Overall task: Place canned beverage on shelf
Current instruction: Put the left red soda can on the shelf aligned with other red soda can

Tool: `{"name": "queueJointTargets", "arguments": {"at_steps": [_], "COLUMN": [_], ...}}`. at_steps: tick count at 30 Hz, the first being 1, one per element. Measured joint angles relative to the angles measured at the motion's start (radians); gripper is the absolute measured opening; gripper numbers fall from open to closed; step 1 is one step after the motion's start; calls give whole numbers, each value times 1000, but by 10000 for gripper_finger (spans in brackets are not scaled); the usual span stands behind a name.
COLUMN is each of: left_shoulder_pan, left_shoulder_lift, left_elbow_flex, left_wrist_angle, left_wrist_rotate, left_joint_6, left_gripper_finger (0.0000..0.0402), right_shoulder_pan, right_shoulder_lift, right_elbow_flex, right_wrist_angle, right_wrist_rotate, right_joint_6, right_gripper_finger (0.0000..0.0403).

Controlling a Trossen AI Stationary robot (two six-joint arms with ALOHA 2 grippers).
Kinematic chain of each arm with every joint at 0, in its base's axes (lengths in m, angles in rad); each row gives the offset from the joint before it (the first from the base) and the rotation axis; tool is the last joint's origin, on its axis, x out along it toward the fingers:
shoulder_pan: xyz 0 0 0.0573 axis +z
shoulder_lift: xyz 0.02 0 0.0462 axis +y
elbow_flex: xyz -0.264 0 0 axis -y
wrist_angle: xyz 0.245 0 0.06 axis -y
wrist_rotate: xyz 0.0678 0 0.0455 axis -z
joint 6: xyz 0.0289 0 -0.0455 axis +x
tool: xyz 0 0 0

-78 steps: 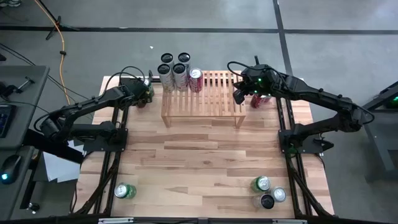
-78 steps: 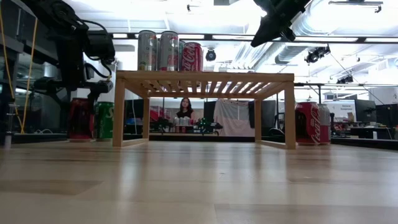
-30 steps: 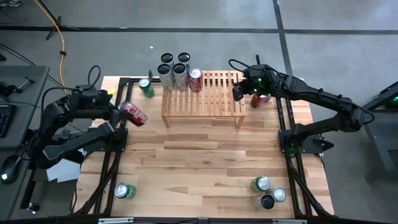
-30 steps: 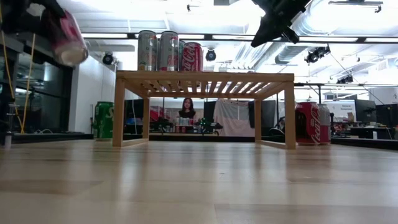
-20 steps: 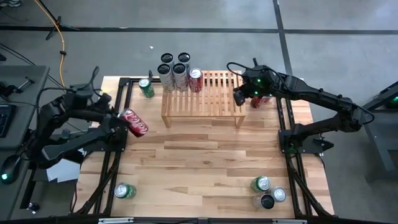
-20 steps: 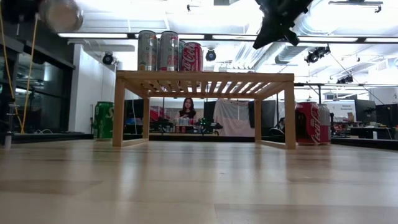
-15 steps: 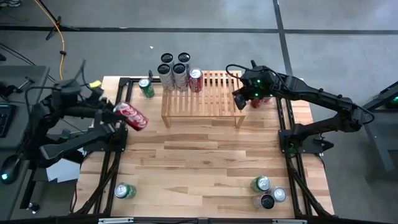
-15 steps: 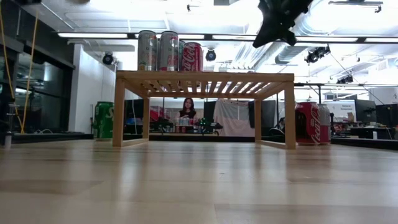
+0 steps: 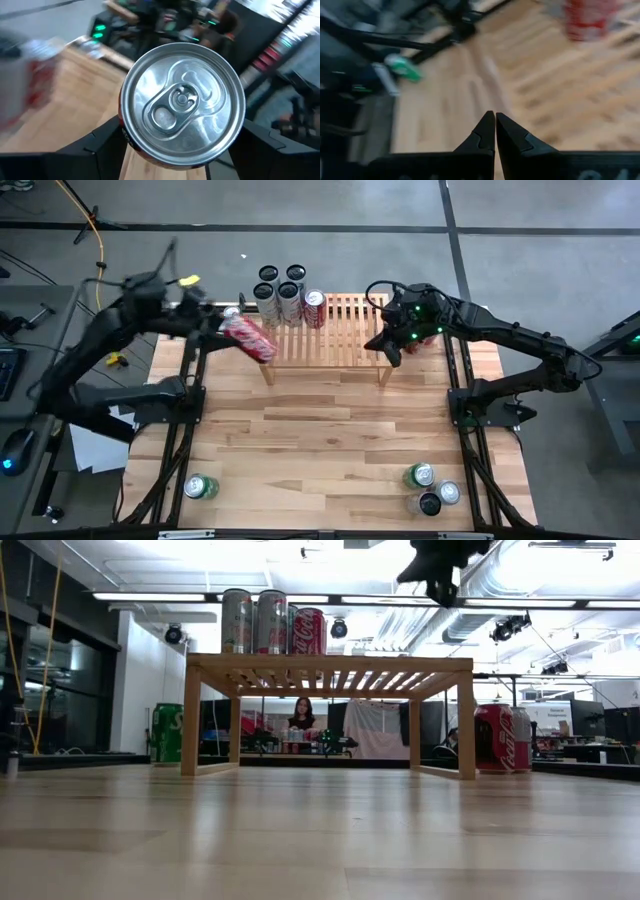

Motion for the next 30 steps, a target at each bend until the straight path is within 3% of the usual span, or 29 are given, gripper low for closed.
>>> {"name": "queueJointTargets", "arguments": {"at_steps": [3,7,12,17,22,30], "left_shoulder_pan": [-129,-280,-400,-455,-469,-494], "left_shoulder_lift": [96,211,319,375,394,409], "left_elbow_flex": [0,2,87,181,230,242], "left_wrist_angle": [166,319,294,192,105,92], "left_wrist_rotate": [-19,-28,-54,-157,-298,-302], "left_joint_6": [64,188,354,544,697,675], "left_gripper_finger": [268,268,268,268,268,268], "right_shoulder_pan": [1,27,97,173,211,250], "right_shoulder_lift": [0,0,0,13,28,42], "right_elbow_flex": [0,0,0,0,0,0], "right_wrist_angle": [80,246,505,691,667,630], "right_wrist_rotate": [-91,-128,-130,-128,-121,-127], "right_joint_6": [42,120,229,286,324,294], "right_gripper_finger": [0,0,0,12,92,274]}}
